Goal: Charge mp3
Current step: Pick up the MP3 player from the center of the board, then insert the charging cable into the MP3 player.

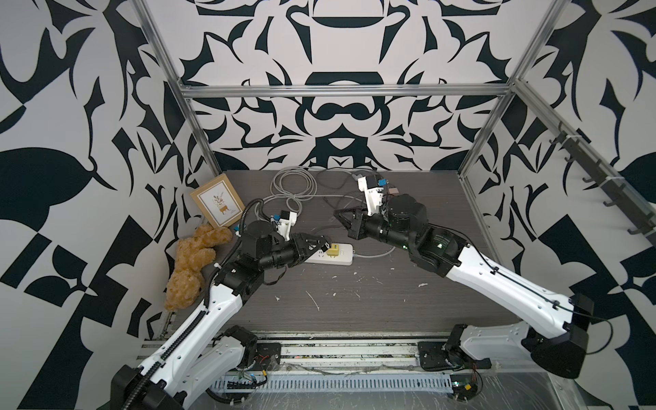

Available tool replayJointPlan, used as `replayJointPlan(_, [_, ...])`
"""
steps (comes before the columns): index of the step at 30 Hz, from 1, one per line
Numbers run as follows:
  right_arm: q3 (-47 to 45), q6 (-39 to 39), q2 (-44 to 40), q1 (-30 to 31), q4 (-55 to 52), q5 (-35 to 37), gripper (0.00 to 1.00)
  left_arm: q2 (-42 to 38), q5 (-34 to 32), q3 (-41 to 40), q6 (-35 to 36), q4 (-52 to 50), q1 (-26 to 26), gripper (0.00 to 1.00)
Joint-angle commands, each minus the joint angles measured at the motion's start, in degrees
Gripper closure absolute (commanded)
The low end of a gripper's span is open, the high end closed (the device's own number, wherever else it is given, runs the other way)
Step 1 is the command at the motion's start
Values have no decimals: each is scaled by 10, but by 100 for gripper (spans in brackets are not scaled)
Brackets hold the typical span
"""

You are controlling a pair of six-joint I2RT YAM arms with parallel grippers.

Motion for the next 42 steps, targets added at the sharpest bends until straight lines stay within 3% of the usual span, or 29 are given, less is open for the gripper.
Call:
replayJointPlan(1, [23,-45,2,19,7,24,100,9,41,-10,-44,88,9,96])
replayJointPlan(8, [37,-75,5,29,-48,54,100,17,59,-42,-97,171,27,98])
replayJointPlan(20, [41,-102,10,31,-79,52,100,22,64,-23,-96,166,28,100])
replayJointPlan(42, [12,-74,18,40,-67,41,100,16,56,-27,-96,165,28,100])
